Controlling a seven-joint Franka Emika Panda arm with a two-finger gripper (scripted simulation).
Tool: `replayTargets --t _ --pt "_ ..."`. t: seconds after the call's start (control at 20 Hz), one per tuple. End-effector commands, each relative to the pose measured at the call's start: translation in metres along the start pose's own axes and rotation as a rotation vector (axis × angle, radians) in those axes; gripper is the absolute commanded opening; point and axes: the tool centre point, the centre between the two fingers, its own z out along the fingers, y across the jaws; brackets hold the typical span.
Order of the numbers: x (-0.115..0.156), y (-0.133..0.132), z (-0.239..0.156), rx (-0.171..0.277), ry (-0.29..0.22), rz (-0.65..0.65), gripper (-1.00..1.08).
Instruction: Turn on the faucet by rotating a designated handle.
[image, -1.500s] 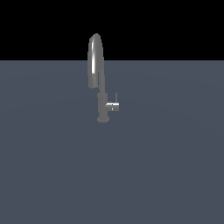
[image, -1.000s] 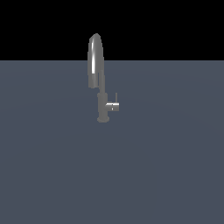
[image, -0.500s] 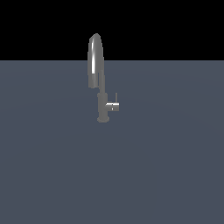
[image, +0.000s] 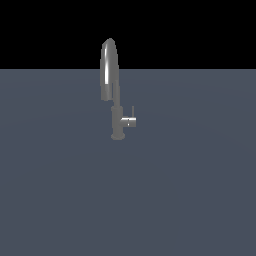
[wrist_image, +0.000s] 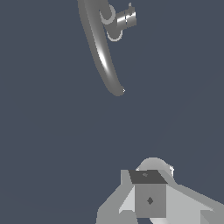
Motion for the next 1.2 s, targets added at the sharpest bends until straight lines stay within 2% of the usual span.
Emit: replayTargets --t 0.0,1.15 --pt "0.016 -0.003 0.001 0.035 -0.034 0.035 -1.0" --pt "0.166 -0.01 0.039 0.383 -0.362 0.365 -1.0"
